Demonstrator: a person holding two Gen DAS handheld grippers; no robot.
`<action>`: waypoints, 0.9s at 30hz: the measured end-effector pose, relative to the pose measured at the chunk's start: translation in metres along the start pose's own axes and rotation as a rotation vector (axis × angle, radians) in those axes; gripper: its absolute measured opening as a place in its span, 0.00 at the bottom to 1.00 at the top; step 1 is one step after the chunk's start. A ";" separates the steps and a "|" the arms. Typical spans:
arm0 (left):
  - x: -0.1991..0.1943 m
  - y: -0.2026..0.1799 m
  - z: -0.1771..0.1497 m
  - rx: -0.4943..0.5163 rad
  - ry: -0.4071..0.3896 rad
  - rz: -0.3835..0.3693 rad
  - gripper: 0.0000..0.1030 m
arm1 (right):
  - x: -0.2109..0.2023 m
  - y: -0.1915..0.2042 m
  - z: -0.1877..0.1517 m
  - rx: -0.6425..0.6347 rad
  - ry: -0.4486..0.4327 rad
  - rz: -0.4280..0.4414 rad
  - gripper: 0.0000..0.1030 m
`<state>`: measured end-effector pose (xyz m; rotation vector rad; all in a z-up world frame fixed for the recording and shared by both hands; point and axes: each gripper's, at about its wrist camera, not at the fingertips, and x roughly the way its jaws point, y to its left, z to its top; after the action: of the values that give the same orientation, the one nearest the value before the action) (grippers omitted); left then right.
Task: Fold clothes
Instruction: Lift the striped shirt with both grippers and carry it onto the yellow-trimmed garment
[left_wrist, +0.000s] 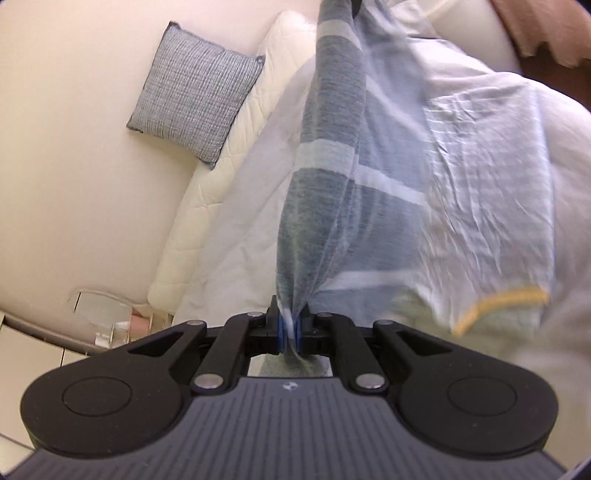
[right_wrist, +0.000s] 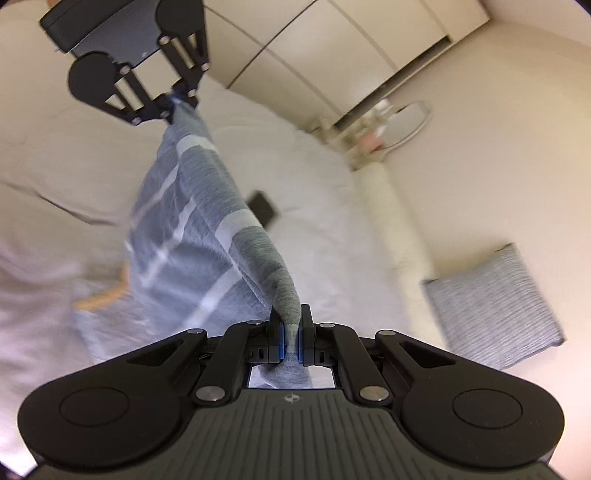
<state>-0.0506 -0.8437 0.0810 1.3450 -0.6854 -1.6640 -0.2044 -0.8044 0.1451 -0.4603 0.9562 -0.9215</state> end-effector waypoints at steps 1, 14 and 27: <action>0.011 -0.013 0.007 -0.015 0.017 -0.016 0.05 | 0.008 -0.007 -0.012 -0.003 -0.012 -0.009 0.05; 0.062 -0.161 0.001 -0.006 0.193 -0.249 0.23 | 0.113 0.076 -0.171 0.013 0.218 0.266 0.12; 0.053 -0.151 0.005 0.008 0.141 -0.239 0.04 | 0.101 0.063 -0.179 0.029 0.194 0.280 0.02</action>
<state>-0.1002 -0.8188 -0.0693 1.5835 -0.4633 -1.7319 -0.3021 -0.8452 -0.0419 -0.2070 1.1493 -0.7329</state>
